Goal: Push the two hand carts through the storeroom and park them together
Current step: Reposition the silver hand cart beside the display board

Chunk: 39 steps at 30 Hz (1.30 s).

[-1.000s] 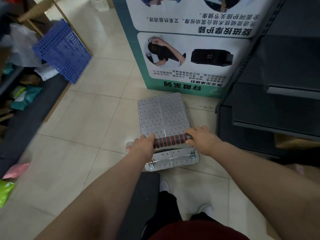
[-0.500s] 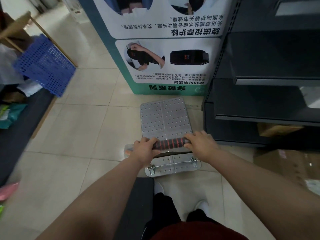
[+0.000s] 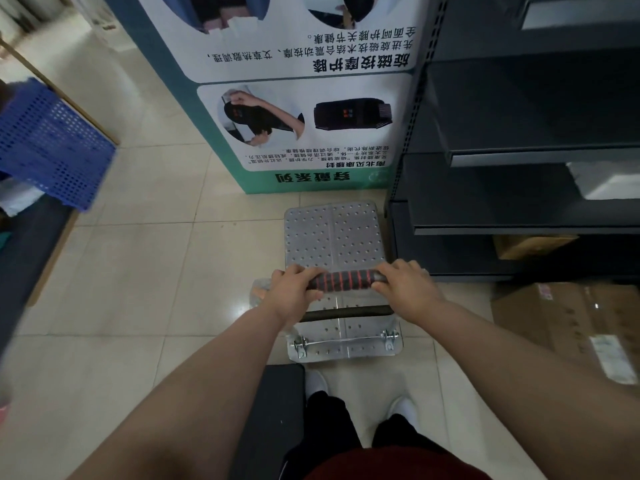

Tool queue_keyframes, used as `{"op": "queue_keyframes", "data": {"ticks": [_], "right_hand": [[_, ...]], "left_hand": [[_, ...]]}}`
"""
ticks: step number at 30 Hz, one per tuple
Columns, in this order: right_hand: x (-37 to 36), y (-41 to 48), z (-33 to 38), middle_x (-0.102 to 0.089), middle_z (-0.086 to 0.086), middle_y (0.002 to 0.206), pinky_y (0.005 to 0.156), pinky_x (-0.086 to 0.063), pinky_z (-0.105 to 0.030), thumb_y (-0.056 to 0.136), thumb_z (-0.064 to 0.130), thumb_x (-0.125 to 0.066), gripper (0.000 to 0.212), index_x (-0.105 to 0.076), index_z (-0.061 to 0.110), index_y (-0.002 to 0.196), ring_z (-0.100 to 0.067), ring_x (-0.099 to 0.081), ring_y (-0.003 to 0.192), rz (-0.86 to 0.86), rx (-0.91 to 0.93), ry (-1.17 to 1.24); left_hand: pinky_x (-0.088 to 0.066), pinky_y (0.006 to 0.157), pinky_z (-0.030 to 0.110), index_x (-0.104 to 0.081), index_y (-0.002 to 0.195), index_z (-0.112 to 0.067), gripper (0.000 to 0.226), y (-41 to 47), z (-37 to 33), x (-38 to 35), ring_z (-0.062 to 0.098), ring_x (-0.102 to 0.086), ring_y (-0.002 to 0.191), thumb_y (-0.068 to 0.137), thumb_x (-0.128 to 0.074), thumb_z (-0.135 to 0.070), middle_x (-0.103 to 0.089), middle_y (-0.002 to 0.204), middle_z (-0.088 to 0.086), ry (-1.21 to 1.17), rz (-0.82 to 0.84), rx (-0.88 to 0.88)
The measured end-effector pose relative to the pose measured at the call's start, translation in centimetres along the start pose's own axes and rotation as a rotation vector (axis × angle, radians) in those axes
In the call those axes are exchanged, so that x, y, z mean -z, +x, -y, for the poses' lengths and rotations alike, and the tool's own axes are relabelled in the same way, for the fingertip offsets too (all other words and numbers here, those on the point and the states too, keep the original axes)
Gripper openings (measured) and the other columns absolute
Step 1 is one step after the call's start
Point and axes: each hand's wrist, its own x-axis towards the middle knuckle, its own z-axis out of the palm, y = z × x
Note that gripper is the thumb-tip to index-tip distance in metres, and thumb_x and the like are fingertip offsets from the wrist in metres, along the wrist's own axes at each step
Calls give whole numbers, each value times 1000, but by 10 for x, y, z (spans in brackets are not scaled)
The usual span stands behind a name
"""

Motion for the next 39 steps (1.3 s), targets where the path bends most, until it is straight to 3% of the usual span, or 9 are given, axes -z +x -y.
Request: {"op": "queue_keyframes", "data": {"ticks": [4, 8, 15, 26, 32, 39], "right_hand": [[3, 12, 10, -55, -4, 116, 91, -42, -40, 96, 41, -43, 29, -49, 27, 121, -24, -45, 108, 9, -52, 10], [6, 25, 23, -55, -5, 115, 89, -42, -41, 96, 40, -43, 27, -49, 27, 119, -26, -46, 108, 9, -74, -4], [22, 55, 34, -55, -7, 115, 87, -42, -39, 97, 37, -43, 29, -49, 25, 122, -25, -47, 107, 26, -118, 22], [39, 86, 23, -53, -10, 116, 83, -39, -36, 97, 33, -44, 30, -48, 20, 123, -27, -47, 108, -9, -172, 26], [46, 100, 21, -51, -12, 121, 87, -39, -38, 98, 34, -43, 32, -47, 21, 126, -30, -47, 111, -23, -207, 51], [49, 111, 18, -51, -11, 122, 85, -38, -37, 97, 33, -44, 30, -48, 23, 124, -29, -46, 112, -29, -216, 76]], "left_hand": [[-27, 92, 36, -46, 134, -38, 37, 12, 5, 16, 30, -39, 115, 98, -50, -32, -47, 127, 2, 33, 14, -24], [-28, 99, 37, -49, 133, -36, 35, 27, 15, 33, 31, -41, 112, 98, -52, -31, -48, 129, 7, 35, 41, -67], [-26, 96, 34, -50, 133, -31, 35, 57, 22, 58, 29, -44, 109, 98, -51, -28, -51, 123, 7, 71, 15, -143], [-33, 103, 53, -48, 128, -42, 35, 108, 21, 58, 34, -47, 107, 94, -54, -36, -54, 114, 4, 65, -9, -142], [-31, 104, 46, -51, 128, -38, 34, 125, 18, 66, 35, -47, 110, 94, -55, -35, -56, 114, 6, 54, -22, -158], [-30, 102, 62, -47, 116, -50, 28, 133, 17, 72, 32, -48, 110, 91, -53, -41, -50, 99, -6, 23, 8, -119]]}}
